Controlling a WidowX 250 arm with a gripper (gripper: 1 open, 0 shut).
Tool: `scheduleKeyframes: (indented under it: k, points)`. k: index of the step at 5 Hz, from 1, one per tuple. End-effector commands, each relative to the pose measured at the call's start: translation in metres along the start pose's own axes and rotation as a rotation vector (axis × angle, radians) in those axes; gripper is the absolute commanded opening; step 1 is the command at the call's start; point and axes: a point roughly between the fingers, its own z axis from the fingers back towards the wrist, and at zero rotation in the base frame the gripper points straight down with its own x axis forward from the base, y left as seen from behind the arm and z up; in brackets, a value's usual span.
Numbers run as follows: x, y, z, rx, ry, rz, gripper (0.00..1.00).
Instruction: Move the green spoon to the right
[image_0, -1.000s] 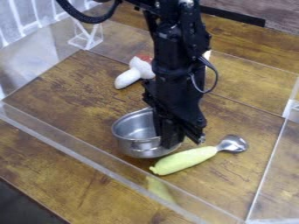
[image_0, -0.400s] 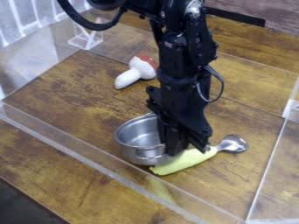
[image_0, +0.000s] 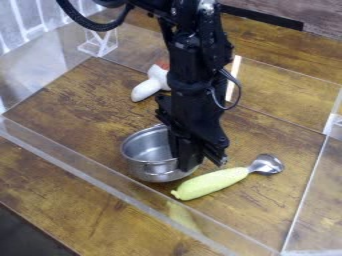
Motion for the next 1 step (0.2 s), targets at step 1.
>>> scheduleKeyframes:
  k: [1]
  points:
    - [-0.0009, -0.0053, 0.0061, 0.004, -0.038, -0.043, 0.00]
